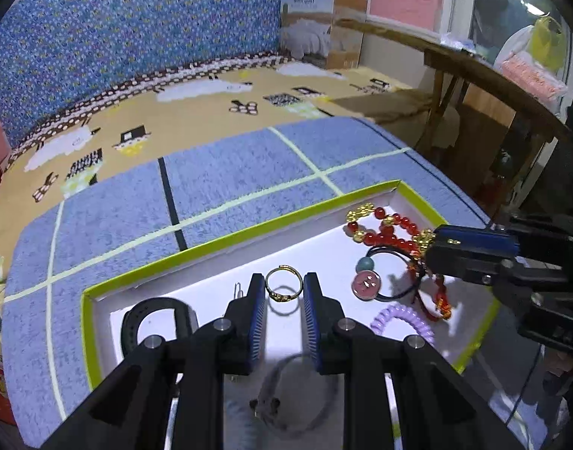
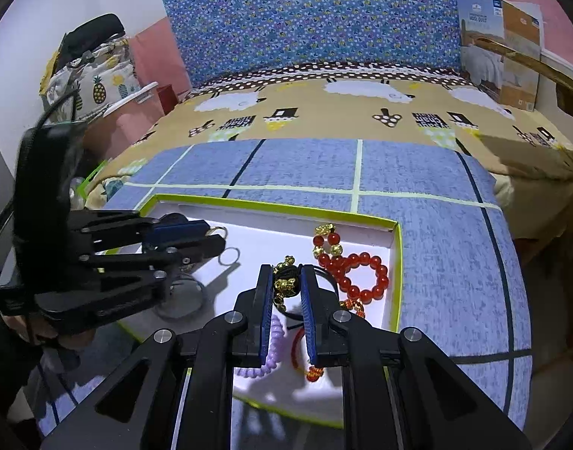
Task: Organize jewelry
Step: 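Carry the gold ring and gold bead charm into the green box, open both grippers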
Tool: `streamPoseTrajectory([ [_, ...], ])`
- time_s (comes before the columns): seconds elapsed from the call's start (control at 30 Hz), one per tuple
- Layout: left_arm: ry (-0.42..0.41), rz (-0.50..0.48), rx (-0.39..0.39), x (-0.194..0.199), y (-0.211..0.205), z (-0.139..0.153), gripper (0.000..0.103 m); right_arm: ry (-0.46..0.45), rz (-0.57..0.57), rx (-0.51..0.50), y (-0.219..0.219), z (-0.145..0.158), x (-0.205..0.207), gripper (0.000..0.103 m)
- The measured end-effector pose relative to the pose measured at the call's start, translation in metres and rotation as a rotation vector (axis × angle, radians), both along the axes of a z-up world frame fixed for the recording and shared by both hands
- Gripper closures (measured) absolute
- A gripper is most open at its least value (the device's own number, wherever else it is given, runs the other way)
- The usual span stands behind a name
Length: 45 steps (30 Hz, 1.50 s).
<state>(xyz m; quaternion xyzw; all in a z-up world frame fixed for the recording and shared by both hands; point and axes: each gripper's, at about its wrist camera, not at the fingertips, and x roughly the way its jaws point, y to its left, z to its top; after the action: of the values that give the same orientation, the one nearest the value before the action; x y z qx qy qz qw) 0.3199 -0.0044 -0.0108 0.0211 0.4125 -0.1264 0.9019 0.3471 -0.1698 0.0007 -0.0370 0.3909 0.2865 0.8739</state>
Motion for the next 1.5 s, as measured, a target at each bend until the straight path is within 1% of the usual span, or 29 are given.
streamPoseTrajectory([
  [0.2,0.037,0.007,0.004,0.013,-0.003,-0.006,0.081,0.006,0.001,0.004,0.001,-0.003,0.005,0.088],
  [0.3,0.072,0.006,0.015,0.017,-0.006,-0.01,0.081,0.012,0.0,0.007,0.001,-0.005,0.007,0.088],
  [0.47,0.1,0.001,0.016,0.018,-0.008,-0.012,0.081,0.015,0.006,0.011,0.003,-0.006,0.009,0.088],
  [0.53,0.105,0.002,0.011,0.018,-0.008,-0.012,0.079,0.015,0.008,0.011,0.004,-0.006,0.009,0.088],
  [0.6,0.104,0.001,0.001,0.018,-0.007,-0.011,0.073,0.016,0.008,0.012,0.004,-0.006,0.009,0.088],
  [0.7,0.088,0.011,-0.013,0.015,-0.003,-0.008,0.073,0.015,0.012,0.012,0.004,-0.005,0.01,0.088],
  [0.87,0.042,0.044,-0.066,0.0,0.014,0.003,0.073,0.016,0.028,0.014,0.011,-0.006,0.006,0.088],
  [0.97,0.007,0.065,-0.078,-0.009,0.025,0.011,0.073,0.023,0.047,0.013,0.018,-0.009,0.003,0.088],
  [1.13,-0.028,0.095,-0.098,-0.019,0.042,0.021,0.073,0.032,0.083,-0.003,0.034,-0.014,-0.001,0.088],
  [1.5,-0.045,0.113,-0.114,-0.03,0.056,0.021,0.073,0.06,0.115,-0.072,0.055,-0.031,0.0,0.088],
])
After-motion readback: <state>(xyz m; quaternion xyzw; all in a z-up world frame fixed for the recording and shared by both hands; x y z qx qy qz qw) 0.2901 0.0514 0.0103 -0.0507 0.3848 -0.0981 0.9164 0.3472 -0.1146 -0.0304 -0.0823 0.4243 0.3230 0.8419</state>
